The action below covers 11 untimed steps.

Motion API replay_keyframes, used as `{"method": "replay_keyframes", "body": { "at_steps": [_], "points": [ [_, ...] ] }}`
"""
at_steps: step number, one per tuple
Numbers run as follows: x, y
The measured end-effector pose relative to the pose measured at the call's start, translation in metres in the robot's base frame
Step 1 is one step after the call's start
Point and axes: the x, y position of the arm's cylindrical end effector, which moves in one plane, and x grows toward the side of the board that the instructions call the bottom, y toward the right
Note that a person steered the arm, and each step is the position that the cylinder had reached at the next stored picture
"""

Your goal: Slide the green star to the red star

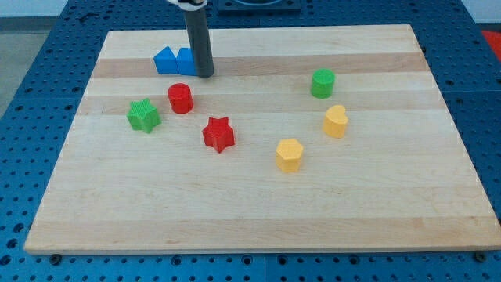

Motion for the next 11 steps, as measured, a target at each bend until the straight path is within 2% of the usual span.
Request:
{"method": "replay_keyframes", "body": {
  "at_steps": [2,4,5,8,9,10,11],
  "points": [
    [0.007,-0.077],
    [0.063,-0.129],
    [0.094,-0.118],
    [0.098,-0.033],
    [0.127,-0.032],
    [0.130,-0.012],
    [0.106,0.010]
  ]
}}
